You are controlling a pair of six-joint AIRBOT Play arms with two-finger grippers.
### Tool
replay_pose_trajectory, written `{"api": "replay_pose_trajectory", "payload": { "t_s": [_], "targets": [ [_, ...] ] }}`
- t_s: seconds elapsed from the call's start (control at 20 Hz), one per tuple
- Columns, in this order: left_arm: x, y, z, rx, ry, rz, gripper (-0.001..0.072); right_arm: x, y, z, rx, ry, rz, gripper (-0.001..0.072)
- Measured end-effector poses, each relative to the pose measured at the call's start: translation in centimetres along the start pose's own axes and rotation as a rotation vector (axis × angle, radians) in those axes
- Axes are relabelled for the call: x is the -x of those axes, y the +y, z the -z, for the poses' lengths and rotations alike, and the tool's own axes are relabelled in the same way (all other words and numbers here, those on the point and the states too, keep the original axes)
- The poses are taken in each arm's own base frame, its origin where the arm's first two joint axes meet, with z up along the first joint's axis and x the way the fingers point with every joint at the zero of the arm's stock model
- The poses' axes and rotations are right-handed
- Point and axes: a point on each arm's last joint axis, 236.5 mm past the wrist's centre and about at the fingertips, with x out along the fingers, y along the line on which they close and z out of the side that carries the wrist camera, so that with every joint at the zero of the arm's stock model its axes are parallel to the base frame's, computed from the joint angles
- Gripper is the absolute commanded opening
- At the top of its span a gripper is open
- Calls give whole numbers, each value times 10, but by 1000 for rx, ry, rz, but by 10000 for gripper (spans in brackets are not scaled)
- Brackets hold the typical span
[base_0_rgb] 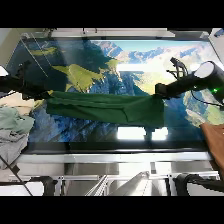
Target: Fold the shirts.
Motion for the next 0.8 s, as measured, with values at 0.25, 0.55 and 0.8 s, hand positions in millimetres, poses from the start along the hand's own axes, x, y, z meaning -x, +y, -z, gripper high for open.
{"api": "replay_pose_trajectory", "payload": {
  "t_s": [0.25, 0.55, 0.8],
  "targets": [
    [-20, 29, -4, 44, 41, -75, 13, -22, 3, -20, 12, -19, 4, 26],
    [-38, 50, -2, 81, 75, -107, 14, -26, 5, -40, 23, -63, 2, 26],
    [-44, 55, -7, 86, 59, -117, 188, -43, -1, -38, 18, -32, 6, 537]
  ]
}}
